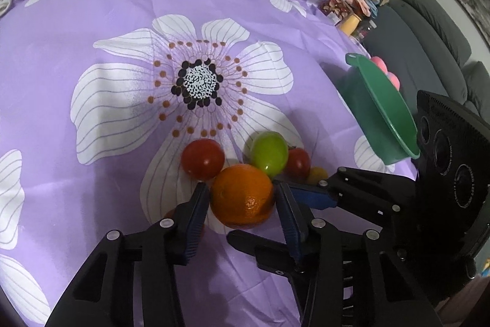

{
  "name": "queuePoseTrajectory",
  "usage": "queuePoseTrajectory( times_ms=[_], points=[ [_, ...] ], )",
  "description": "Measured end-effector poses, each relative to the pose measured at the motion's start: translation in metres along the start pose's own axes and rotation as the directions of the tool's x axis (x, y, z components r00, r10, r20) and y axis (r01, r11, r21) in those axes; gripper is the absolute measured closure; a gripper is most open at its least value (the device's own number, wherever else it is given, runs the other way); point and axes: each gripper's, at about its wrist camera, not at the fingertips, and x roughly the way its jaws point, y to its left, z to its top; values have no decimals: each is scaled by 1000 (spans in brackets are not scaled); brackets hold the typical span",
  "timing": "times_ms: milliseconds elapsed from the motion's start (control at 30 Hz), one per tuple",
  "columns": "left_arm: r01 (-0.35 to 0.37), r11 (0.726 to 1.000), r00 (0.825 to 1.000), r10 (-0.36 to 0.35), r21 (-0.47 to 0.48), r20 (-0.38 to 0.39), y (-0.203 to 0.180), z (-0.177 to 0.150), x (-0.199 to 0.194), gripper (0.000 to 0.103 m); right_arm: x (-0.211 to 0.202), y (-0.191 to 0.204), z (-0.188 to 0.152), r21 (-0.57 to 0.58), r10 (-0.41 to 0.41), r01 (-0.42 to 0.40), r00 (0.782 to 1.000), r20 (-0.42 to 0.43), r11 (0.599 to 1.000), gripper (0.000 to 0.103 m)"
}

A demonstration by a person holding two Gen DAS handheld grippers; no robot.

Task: Organize fruits
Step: 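Close the left gripper on the large orange while the right gripper clamps it too, then carry the orange with both grippers over the green bowl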

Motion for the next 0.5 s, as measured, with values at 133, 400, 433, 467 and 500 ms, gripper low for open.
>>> queuePoseTrajectory(
  times_ms=[133,400,433,467,500],
  points=[
    [-5,1000,1000,5,0,1,1,0,-1,58,-1,1,-1,-8,3,-2,1000,6,1000,61],
    [-27,999,999,26,31,21,-13,-1,-10,58,-17,4,-6,-9,4,-4,999,47,1000,61],
    [-28,999,999,27,38,24,-16,-1,-12,58,-21,4,-7,-10,2,-1,998,55,1000,61],
    [-29,999,999,28,45,28,-19,-1,-13,58,-24,4,-8,-11,-2,3,998,64,1000,61],
    [-30,998,999,28,52,32,-23,-1,-15,58,-28,4,-9,-9,-4,5,997,71,1000,61]
  ],
)
